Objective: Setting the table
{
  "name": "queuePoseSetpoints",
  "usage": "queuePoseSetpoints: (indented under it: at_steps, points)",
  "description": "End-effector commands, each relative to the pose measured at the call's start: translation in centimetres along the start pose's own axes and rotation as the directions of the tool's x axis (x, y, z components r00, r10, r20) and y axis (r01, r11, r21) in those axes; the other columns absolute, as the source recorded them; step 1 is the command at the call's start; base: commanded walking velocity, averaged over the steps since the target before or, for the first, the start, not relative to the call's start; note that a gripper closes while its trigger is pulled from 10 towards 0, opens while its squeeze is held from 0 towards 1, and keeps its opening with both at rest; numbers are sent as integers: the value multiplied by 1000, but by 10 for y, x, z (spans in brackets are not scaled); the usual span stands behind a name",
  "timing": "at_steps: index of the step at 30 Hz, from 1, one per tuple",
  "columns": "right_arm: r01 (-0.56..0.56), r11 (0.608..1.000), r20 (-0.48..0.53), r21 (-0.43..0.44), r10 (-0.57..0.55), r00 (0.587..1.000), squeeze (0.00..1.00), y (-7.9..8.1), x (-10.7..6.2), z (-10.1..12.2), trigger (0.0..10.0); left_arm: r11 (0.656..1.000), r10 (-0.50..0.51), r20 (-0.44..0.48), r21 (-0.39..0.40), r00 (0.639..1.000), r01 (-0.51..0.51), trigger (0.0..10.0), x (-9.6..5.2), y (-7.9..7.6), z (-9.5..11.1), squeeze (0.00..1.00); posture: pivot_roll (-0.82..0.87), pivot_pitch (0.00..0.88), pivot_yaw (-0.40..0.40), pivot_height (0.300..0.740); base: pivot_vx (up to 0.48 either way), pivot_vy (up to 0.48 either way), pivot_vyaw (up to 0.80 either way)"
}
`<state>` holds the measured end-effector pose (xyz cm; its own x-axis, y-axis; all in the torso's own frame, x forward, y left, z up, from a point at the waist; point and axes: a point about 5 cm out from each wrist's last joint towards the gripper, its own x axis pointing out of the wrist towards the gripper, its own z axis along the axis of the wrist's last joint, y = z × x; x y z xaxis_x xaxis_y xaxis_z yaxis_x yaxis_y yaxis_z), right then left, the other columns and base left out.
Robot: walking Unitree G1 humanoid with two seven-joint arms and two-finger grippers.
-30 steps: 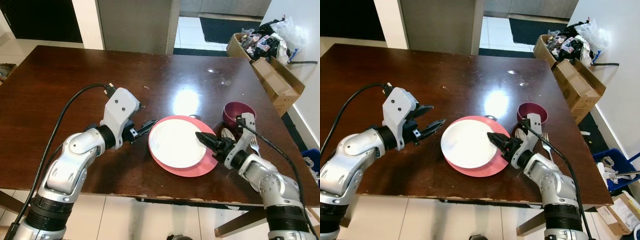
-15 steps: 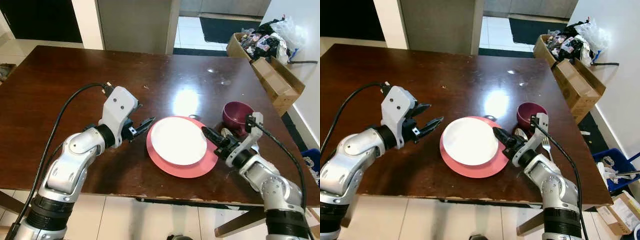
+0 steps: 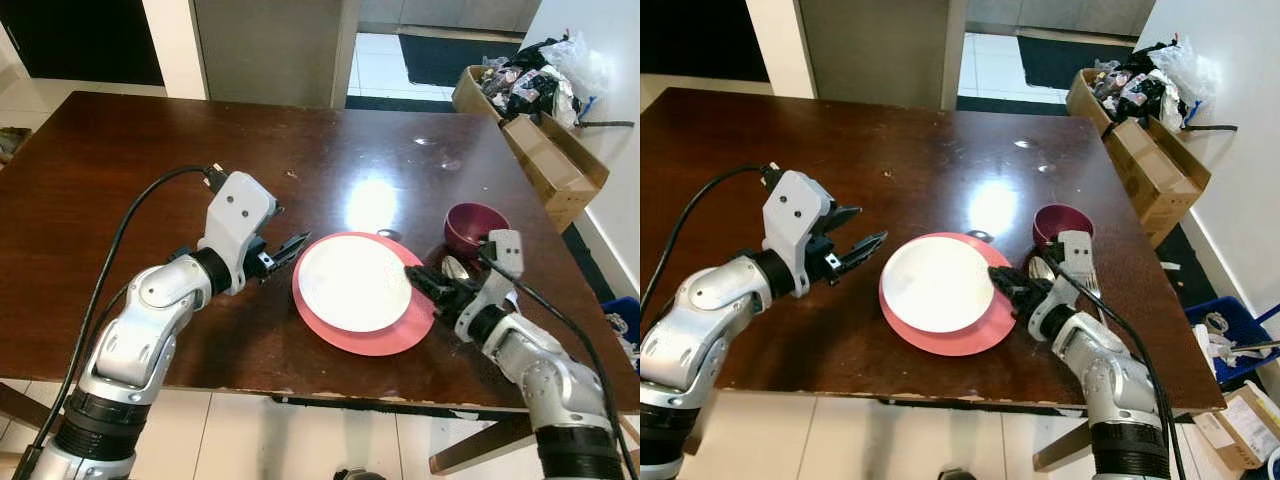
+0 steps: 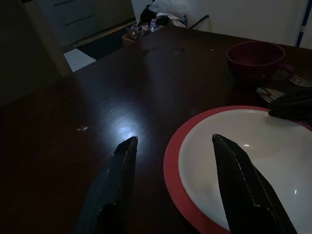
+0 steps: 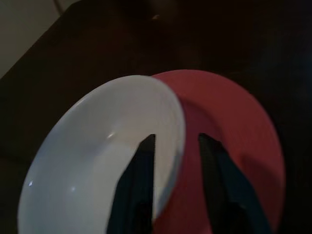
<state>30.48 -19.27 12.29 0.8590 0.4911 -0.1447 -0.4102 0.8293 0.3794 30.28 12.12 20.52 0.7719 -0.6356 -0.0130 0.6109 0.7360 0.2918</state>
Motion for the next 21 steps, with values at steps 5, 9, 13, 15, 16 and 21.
queuePoseSetpoints:
  at_steps: [5,9,13,15,16,21]
  points:
    - [-9,997,-68,-79,4,998,1000,-3,9,2,10000,1000,10,-15,-9,1000,-10,10000,0,2,-1,0,-71,32,13,740,0,0,0]
    - [30,992,-166,-120,-49,985,0,-10,16,-5,10000,1000,16,-14,-10,1000,-16,10000,-1,2,-1,0,-66,35,8,740,0,0,0]
    - [50,989,-235,-138,-82,968,0,-16,18,-12,10000,1000,12,-18,-7,1000,-12,10000,-2,2,-1,0,-59,46,0,740,0,0,0]
    - [56,988,-264,-141,-92,960,0,-18,19,-16,10000,1000,9,-21,-4,1000,-10,10000,-3,2,-1,0,-59,46,0,740,0,0,0]
    - [35,993,-284,-117,-68,956,0,-17,20,-18,10000,1000,8,-26,1,1000,-8,10000,-5,3,-1,0,-55,54,-7,740,0,0,0]
    - [-26,999,-302,-44,11,953,0,-16,25,-12,5529,1000,22,-34,15,999,-22,10000,-9,8,-1,0,-45,63,-21,740,0,0,0]
